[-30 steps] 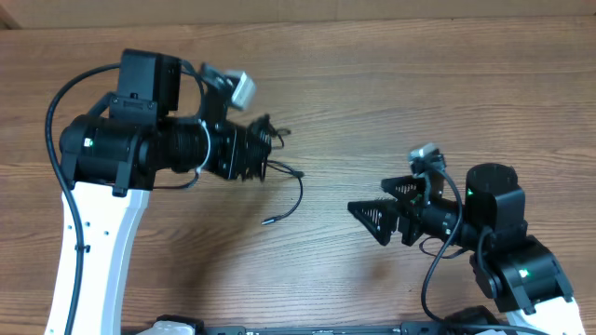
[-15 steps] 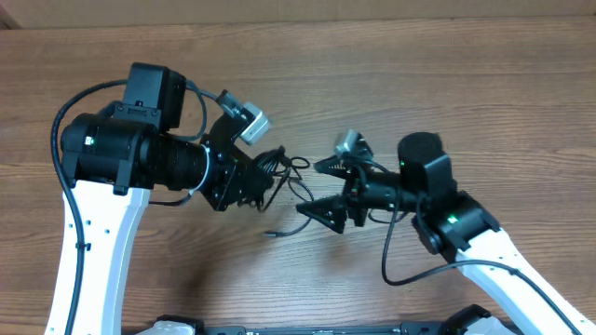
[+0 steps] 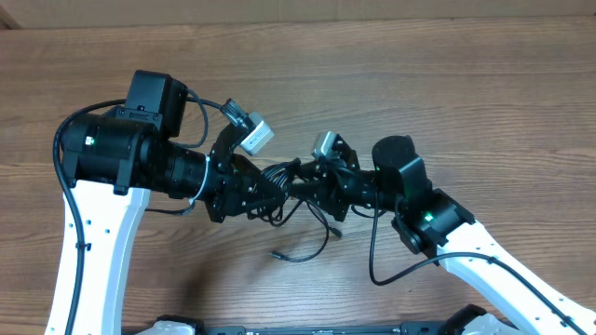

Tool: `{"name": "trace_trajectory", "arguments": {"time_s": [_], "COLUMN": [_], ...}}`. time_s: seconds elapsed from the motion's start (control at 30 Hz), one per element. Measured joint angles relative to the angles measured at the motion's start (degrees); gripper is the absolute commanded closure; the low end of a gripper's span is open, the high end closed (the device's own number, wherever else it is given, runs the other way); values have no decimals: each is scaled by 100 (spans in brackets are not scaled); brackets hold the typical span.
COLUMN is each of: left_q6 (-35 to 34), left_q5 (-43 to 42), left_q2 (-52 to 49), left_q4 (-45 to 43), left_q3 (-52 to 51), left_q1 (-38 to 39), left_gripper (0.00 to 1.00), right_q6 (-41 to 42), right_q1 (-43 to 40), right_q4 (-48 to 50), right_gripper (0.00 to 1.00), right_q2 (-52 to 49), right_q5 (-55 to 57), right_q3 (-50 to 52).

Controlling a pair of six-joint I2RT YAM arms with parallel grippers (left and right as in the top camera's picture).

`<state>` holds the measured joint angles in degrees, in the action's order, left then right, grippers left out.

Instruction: Untangle cables

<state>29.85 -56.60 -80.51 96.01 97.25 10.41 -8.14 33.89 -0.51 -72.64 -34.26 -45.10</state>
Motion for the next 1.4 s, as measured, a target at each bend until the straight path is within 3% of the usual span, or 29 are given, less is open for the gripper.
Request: {"name": "trace_trajectory", "arguments": {"time_s": [0.1, 0.2, 0.37, 0.4, 0.43, 0.57, 0.73, 1.0, 1.2, 1.4], "left_q6": [72, -83, -905, -1182, -1451, -2229, -2586, -2090, -2190, -1412], "left_q5": [179, 710, 1547, 1646, 1727, 1878, 1934, 2284, 2345, 2387], "left_q2": [-13, -13, -15, -15, -17, -57, -267, -417, -817, -1226], "left_q4": [-59, -348, -1145, -1344, -1569, -1943, -1823, -1633, -1600, -1797], "left_q3": [0, 0, 9, 11, 11, 17, 20, 20, 20, -90], "left_q1": [0, 2, 9, 7, 7, 7, 9, 227, 238, 592], "left_gripper": [95, 75, 23, 4, 0, 0, 4, 12, 1, 0], "right_q6": [107, 560, 966, 1021, 1093, 1196, 1478, 1696, 1803, 1864], "right_q1": [-11, -122, -278, -278, -278, -278, -278, -343, -632, -975], "right_q4": [-37, -417, -1139, -1257, -1360, -1589, -1753, -1705, -1700, -1700], "right_gripper": [96, 96, 96, 96, 96, 96, 96, 96, 96, 96], "right_q2": [-11, 83, 431, 544, 678, 949, 975, 975, 975, 975], "right_q5": [-22, -22, 11, 7, 0, -2, -24, -625, -772, -1423], "right_q3": [0, 0, 0, 0, 0, 0, 0, 0, 0, 0]}}
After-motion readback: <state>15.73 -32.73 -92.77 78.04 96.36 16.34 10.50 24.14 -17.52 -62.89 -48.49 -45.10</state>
